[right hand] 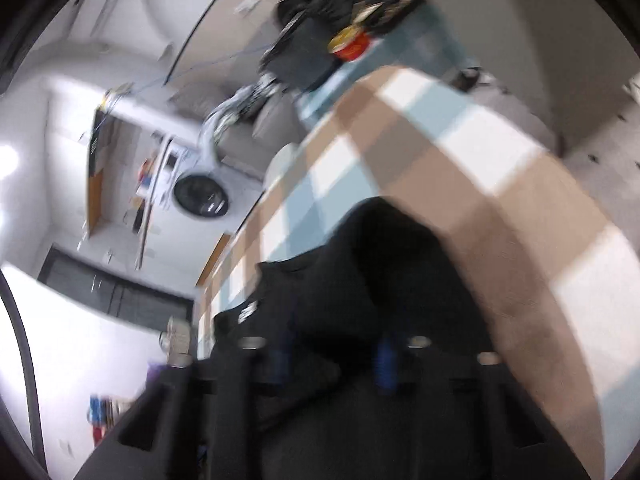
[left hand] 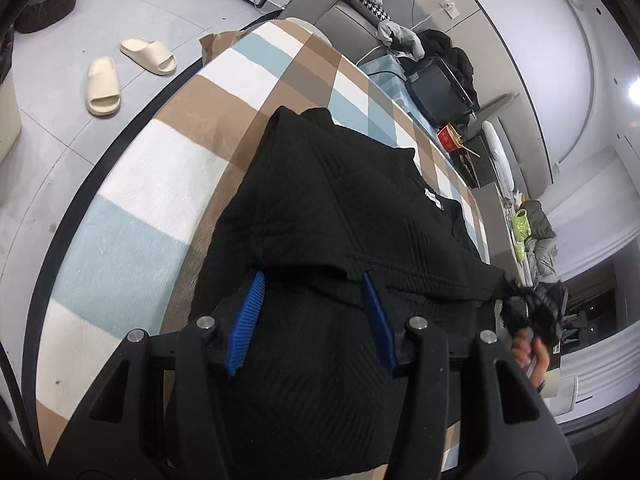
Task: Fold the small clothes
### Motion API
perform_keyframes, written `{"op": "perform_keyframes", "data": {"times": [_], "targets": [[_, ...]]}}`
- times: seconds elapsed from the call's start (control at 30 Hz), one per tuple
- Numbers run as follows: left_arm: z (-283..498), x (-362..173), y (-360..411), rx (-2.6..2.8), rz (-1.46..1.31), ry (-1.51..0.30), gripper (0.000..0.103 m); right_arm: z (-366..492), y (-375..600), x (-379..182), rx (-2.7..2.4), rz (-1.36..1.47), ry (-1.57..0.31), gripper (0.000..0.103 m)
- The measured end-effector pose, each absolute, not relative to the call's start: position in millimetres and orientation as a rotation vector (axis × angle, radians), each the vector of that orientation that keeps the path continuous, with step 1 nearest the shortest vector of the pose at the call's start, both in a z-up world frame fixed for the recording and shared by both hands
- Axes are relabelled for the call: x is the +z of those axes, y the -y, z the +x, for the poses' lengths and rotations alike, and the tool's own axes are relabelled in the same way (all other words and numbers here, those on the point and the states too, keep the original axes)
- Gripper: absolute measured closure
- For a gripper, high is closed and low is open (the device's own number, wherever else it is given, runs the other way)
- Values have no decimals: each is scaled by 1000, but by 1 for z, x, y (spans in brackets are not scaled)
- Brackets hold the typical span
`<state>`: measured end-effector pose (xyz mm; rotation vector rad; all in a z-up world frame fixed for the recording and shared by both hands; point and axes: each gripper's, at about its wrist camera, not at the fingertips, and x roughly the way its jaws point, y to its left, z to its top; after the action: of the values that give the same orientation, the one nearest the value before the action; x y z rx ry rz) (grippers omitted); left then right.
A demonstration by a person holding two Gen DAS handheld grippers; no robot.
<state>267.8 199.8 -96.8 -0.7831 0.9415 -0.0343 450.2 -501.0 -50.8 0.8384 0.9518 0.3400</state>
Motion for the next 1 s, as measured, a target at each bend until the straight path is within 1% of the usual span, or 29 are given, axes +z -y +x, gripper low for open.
{"op": "perform_keyframes", "data": {"times": [0.1,0.13,0.17,0.2,0.27,0.33,0.5,0.67,0.7,0.73,0.77,0.83,0.9,1.0], "targets": [[263,-95,-202,-24,-778,-930,57,468,488,-31,463,888,-911,74],[262,-95,-203,-20,-776,-926,57,473,486,-23,488,909,-889,68],[262,-95,-204,-10,-773,-926,57,477,486,-15,490,921,-859,57],[262,-94,-206,-4,-773,-928,57,479,485,-6,467,898,-828,54],[260,-91,-208,-5,-773,-917,57,477,485,4,448,838,-797,54],[257,-87,-209,-5,-761,-902,57,473,485,4,443,819,-817,53],[262,-94,-212,-11,-757,-916,57,454,495,-18,383,784,-903,53],[280,-105,-212,-31,-792,-899,57,429,506,-38,351,806,-931,53],[284,-105,-213,-27,-798,-884,60,425,507,-41,343,799,-941,53],[286,-104,-213,-29,-801,-873,77,421,507,-44,338,790,-951,53],[289,-101,-212,-42,-795,-859,89,418,508,-46,333,783,-959,53],[295,-86,-208,-53,-749,-810,93,410,510,-50,323,777,-970,53],[302,-65,-201,-54,-678,-737,93,407,513,-52,312,775,-976,53],[324,-36,-204,-75,-700,-587,93,403,517,-50,290,765,-982,53]]}}
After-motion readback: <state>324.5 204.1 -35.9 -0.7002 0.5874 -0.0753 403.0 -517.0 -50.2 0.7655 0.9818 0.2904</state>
